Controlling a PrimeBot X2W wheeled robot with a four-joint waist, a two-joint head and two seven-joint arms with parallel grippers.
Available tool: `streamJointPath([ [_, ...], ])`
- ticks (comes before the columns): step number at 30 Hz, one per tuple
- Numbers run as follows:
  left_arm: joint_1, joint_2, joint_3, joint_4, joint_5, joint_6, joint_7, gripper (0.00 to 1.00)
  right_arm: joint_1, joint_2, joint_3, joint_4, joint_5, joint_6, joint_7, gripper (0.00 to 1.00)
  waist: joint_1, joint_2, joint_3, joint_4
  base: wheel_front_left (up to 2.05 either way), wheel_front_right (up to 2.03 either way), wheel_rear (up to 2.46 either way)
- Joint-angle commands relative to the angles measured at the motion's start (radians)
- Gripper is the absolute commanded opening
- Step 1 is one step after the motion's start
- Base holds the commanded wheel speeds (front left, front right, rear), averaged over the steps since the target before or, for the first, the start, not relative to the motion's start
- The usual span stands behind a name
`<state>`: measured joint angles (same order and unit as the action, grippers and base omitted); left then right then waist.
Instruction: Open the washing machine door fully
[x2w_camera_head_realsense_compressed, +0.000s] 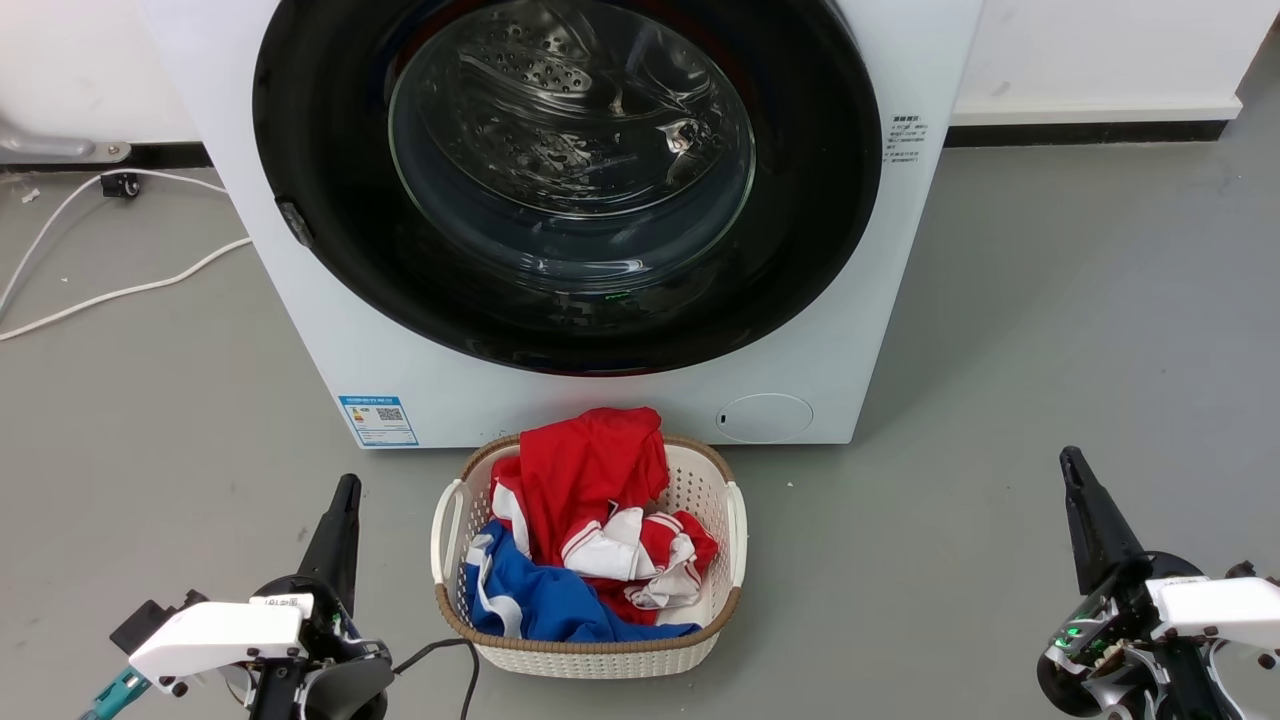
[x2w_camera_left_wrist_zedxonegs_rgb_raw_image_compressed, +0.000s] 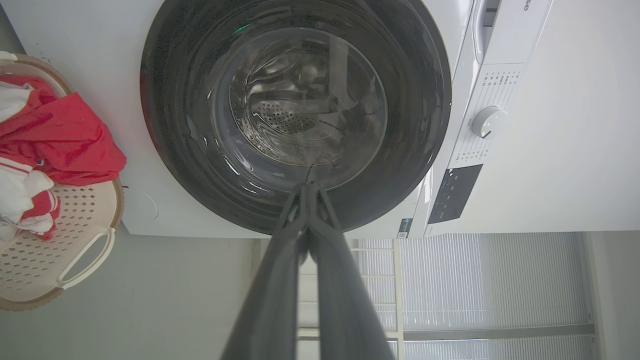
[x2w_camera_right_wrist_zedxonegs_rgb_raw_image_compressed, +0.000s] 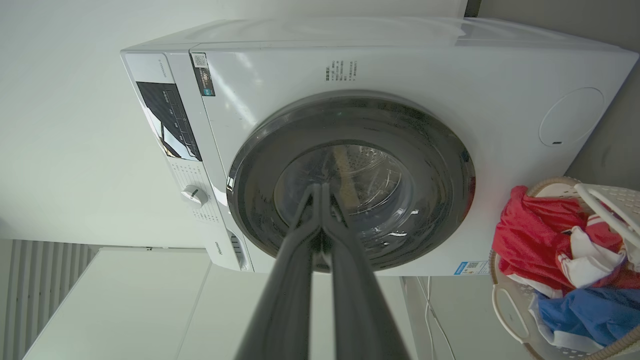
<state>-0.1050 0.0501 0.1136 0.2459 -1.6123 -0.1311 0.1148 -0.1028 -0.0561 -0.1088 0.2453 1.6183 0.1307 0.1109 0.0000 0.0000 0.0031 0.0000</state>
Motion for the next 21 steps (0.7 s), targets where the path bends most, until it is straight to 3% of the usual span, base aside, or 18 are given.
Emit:
streamJointPath([
  [1,-0.008,-0.001,0.002,0.000,-0.001,-0.002,0.002,0.00,-0.012,0.004,-0.002,0.002,-0.004,0.000,0.003,0.00,0.0000,0.0000,0.000,0.000,0.00,0.00,0.00],
  [20,-0.008,-0.001,0.002,0.000,-0.001,-0.002,0.002,0.00,-0.012,0.005,-0.003,0.002,-0.006,0.000,0.003,0.00,0.0000,0.0000,0.000,0.000,0.00,0.00,0.00],
  [21,0.002,0.000,0.000,0.004,0.000,0.000,0.000,1.00,0.002,0.001,-0.001,0.004,0.000,0.000,0.001,1.00,0.0000,0.0000,0.000,0.000,0.00,0.00,0.00],
])
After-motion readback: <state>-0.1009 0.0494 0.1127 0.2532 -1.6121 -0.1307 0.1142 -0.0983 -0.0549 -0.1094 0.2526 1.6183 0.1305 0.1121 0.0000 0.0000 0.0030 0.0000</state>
